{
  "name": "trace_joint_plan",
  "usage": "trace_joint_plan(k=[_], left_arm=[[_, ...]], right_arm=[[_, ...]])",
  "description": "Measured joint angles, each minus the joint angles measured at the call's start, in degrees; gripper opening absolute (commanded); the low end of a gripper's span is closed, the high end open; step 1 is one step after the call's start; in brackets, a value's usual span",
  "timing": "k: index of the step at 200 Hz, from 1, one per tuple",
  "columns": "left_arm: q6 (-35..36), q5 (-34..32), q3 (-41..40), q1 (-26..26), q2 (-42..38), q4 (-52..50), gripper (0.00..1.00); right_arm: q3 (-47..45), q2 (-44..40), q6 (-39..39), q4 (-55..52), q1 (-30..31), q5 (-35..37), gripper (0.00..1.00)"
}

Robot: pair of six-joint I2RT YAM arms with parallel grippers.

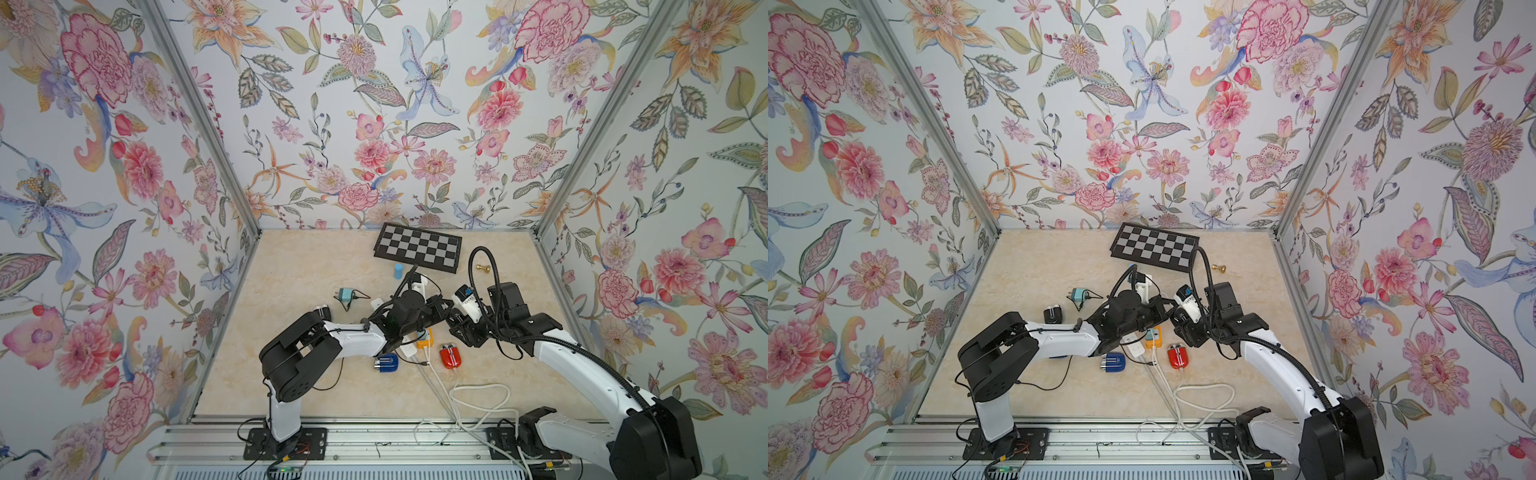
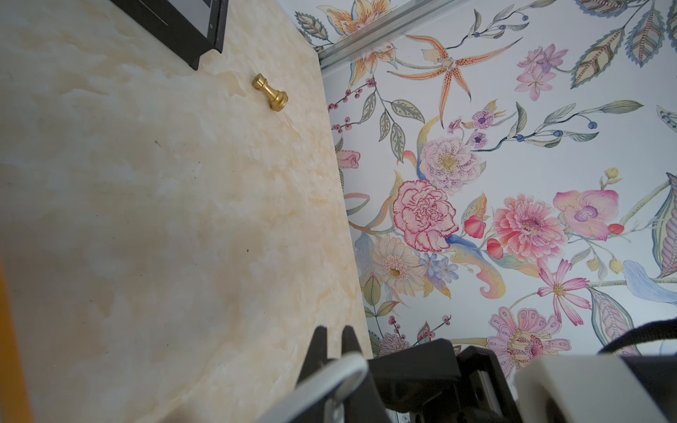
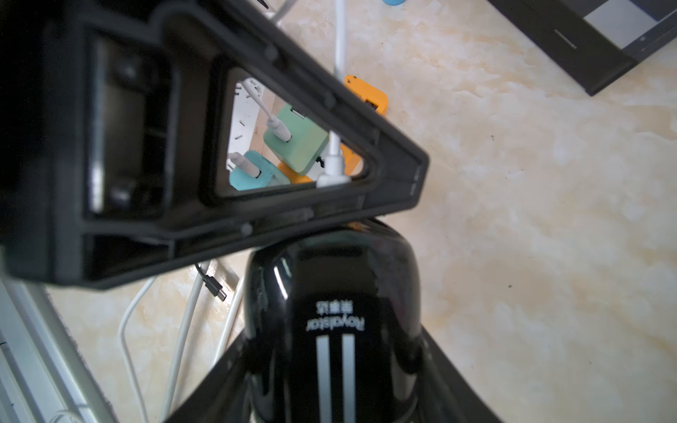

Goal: Unplug the electric shaver
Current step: Remove the charging cable from the electric shaver.

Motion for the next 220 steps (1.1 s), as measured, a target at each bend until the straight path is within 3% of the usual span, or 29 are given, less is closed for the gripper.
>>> trace_joint_plan(k=[19,55,83,135,158,172,220], left_arm=[[-0.2,0.7,-0.1,0.0,-0.1,0.1,0.00],[-0.6,1.2,0.4,-0.1,-0.1,1.6,0.00],[-0.6,1.0,0.4,0.1,-0.1,1.2,0.00],[-0.7,1.4,0.1,0.4,-0.1,-0.3,0.00],[-1.2,2.1,0.1,0.4,-0.2,0.1,0.00],[-1.4,2.6,0.1,0.3,-0.2,0.7,0.00],[-1.5,2.6,0.3,0.3,-0.2,2.9,0.00]], right_arm=[[-0.4,-1.5,0.0,-0.6,0.2,1.7,0.30],[-0.2,-2.0,-5.8,-1.3,-7.1,-7.7,0.30],[0.8,0.5,-7.0,-1.5,-8.0,-10.4,0.30],[0.0,-2.4,-1.6,-1.3,3.2,6.9,0.28],[-0.7,-4.2,-0.9,-1.2,4.2,9.4,0.28],[-1.2,-5.3,-1.9,-1.2,1.9,7.0,0.28],[-1.1,-4.3,-7.9,-1.0,-10.1,-11.5,0.27]])
